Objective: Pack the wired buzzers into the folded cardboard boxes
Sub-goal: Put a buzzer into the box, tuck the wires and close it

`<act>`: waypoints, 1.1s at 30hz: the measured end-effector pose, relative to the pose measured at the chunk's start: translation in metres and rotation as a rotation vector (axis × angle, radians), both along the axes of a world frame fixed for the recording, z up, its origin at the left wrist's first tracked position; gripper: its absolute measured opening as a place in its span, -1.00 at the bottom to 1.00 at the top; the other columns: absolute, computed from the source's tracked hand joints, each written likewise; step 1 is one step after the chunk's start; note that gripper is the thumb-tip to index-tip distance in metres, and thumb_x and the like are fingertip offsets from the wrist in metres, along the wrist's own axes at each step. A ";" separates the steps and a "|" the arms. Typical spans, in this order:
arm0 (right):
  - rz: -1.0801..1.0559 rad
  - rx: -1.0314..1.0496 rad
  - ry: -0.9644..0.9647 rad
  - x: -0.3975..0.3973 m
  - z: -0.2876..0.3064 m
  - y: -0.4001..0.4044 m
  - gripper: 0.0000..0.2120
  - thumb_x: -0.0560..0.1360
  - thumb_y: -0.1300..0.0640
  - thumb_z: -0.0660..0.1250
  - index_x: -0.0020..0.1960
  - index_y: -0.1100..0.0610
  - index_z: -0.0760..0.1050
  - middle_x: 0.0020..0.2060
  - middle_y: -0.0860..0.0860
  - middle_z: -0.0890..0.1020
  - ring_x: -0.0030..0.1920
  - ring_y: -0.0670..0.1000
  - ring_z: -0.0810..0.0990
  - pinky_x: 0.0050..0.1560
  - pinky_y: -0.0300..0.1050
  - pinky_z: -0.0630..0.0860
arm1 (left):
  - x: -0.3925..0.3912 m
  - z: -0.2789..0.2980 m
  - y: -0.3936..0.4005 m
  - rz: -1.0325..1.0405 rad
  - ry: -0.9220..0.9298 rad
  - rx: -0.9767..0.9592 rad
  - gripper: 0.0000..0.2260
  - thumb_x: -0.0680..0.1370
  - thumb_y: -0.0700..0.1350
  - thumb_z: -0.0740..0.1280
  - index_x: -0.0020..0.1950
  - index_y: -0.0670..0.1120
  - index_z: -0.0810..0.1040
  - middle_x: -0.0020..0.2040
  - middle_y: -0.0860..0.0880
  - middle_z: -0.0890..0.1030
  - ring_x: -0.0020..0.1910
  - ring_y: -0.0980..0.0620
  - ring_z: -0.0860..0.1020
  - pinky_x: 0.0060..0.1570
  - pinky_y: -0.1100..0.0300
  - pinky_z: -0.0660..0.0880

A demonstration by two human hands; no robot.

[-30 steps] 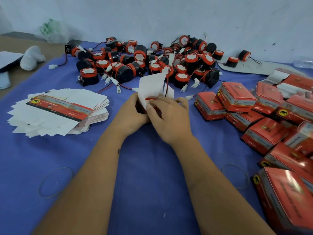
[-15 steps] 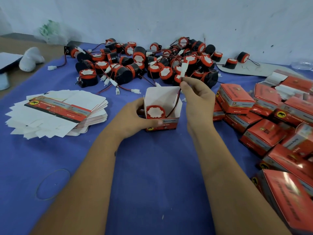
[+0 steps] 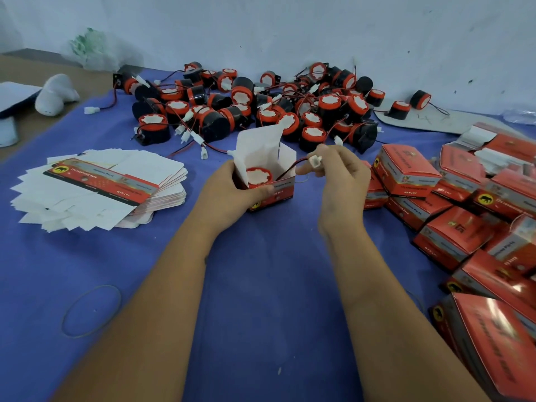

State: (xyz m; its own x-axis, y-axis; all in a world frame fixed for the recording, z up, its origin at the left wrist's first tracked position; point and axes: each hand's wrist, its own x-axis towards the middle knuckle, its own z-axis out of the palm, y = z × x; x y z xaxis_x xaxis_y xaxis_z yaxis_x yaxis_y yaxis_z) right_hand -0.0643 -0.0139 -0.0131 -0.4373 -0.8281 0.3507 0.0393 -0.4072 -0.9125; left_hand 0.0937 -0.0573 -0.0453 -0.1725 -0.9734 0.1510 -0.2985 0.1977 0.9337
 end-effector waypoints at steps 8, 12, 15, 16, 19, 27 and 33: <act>0.106 0.080 0.325 0.009 0.002 -0.001 -0.81 0.51 0.30 0.35 -0.02 0.01 0.54 -0.23 -0.02 0.70 -0.03 0.00 0.67 0.11 0.05 0.57 | 0.007 0.004 0.003 -0.164 -0.068 -0.001 -0.57 0.38 -0.04 0.57 0.16 0.17 0.50 0.06 0.18 0.64 0.00 0.30 0.59 -0.12 0.48 0.48; -0.089 0.092 0.668 0.002 -0.006 -0.005 -0.77 0.49 0.20 0.40 0.00 -0.09 0.46 -0.31 -0.24 0.62 0.11 -0.15 0.46 0.22 0.13 0.39 | 0.010 0.005 0.002 -0.215 -0.061 0.026 -0.50 0.38 -0.09 0.57 0.28 0.03 0.51 0.10 0.13 0.65 0.06 0.21 0.60 0.04 0.34 0.52; -0.147 0.041 0.889 -0.002 -0.014 -0.006 -0.84 0.43 0.14 0.48 -0.02 0.00 0.57 -0.28 -0.21 0.57 0.04 -0.02 0.44 0.15 0.05 0.35 | 0.010 0.005 0.001 -0.211 -0.051 0.034 -0.52 0.39 -0.12 0.56 0.27 0.02 0.51 0.09 0.13 0.66 0.02 0.25 0.61 -0.07 0.45 0.50; -0.179 0.013 0.968 -0.003 -0.016 -0.006 -0.86 0.40 0.11 0.49 -0.05 0.01 0.61 -0.26 -0.18 0.59 0.01 0.00 0.43 0.11 -0.01 0.32 | 0.010 0.004 0.001 -0.209 -0.040 0.040 -0.52 0.40 -0.11 0.56 0.28 0.03 0.51 0.10 0.13 0.65 0.02 0.25 0.61 -0.08 0.45 0.50; -0.291 -0.069 1.138 -0.003 -0.020 -0.009 -0.92 0.39 0.09 0.50 -0.12 0.06 0.68 -0.05 -0.01 0.61 0.05 0.08 0.41 0.06 -0.06 0.26 | 0.009 0.003 0.003 -0.188 -0.004 0.057 -0.50 0.40 -0.10 0.56 0.27 0.08 0.47 0.12 0.15 0.63 0.07 0.23 0.60 -0.01 0.38 0.52; -0.030 -0.023 0.868 0.004 -0.018 -0.004 -0.78 0.53 0.15 0.28 0.06 0.14 0.68 0.10 -0.02 0.64 0.15 -0.09 0.52 0.16 -0.35 0.42 | 0.001 0.007 0.006 -0.171 0.042 0.003 -0.54 0.54 -0.21 0.40 0.37 0.13 0.42 0.11 0.21 0.62 0.12 0.24 0.58 -0.04 0.42 0.50; 0.142 0.160 0.658 0.006 -0.020 -0.006 -0.68 0.65 0.14 0.16 0.34 -0.05 0.50 0.12 -0.13 0.62 0.14 -0.15 0.54 0.16 -0.28 0.50 | -0.004 0.015 0.007 -0.060 0.287 0.153 -0.66 0.67 -0.05 0.10 -0.03 0.06 0.68 -0.12 0.16 0.71 -0.06 0.24 0.64 -0.19 0.44 0.52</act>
State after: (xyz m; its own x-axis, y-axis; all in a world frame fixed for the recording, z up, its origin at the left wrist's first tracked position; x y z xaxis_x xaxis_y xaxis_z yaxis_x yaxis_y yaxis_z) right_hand -0.0584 -0.0204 -0.0329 -0.0590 -0.9253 0.3746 -0.5001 -0.2974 -0.8133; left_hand 0.0899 -0.0502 -0.0299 -0.2019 -0.9779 0.0550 -0.0107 0.0583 0.9982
